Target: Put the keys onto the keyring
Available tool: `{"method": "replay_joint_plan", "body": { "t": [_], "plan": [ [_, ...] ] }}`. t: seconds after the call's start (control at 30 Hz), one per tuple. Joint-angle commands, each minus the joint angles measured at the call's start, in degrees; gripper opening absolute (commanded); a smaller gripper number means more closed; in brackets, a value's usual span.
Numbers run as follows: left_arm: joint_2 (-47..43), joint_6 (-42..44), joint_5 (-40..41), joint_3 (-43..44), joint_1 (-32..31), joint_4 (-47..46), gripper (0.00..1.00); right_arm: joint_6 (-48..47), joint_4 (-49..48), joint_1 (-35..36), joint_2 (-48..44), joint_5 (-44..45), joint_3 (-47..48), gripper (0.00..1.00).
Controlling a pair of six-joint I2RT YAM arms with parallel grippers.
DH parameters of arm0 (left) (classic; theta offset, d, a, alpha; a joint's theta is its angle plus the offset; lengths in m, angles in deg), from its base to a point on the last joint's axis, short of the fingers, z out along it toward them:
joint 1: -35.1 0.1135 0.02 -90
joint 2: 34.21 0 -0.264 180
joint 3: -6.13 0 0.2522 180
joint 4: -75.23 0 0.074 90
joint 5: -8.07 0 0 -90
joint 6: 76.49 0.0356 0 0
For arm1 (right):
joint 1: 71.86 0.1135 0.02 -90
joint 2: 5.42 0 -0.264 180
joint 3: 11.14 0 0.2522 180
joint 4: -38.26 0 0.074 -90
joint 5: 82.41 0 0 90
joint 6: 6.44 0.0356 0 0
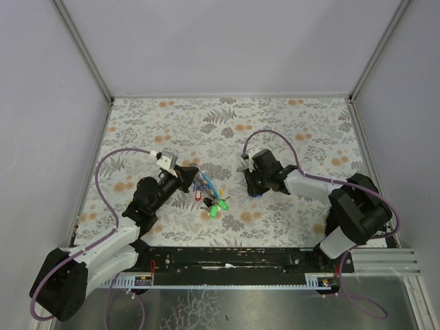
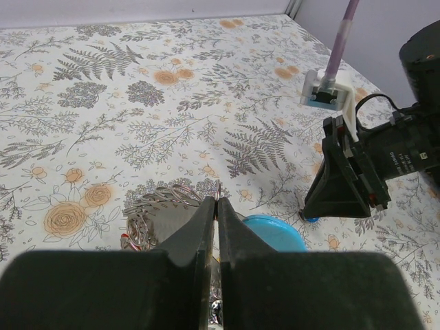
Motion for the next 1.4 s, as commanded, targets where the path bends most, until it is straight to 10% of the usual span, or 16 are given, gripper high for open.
{"method": "replay_joint_plan", "body": {
  "t": [0.0,0.7,1.37],
  "plan": [
    [-0.2,-0.7,-0.9,0.8,-0.2,-3.9,0.00,0.7,-1.6,-0.3,1.2,0.1,0.2,0.32],
    [-0.4,-0.8,-1.0,0.9,-0.3,-3.8,0.00,-3.2,4.3,0.3,-2.7,-3.3,4.8,0.00],
    [-0.2,-0.8,-0.9,0.9,-0.2,-3.7,0.00,-9.9,18.7,11.7,4.5,29.5,16.2,0.00]
  ]
}}
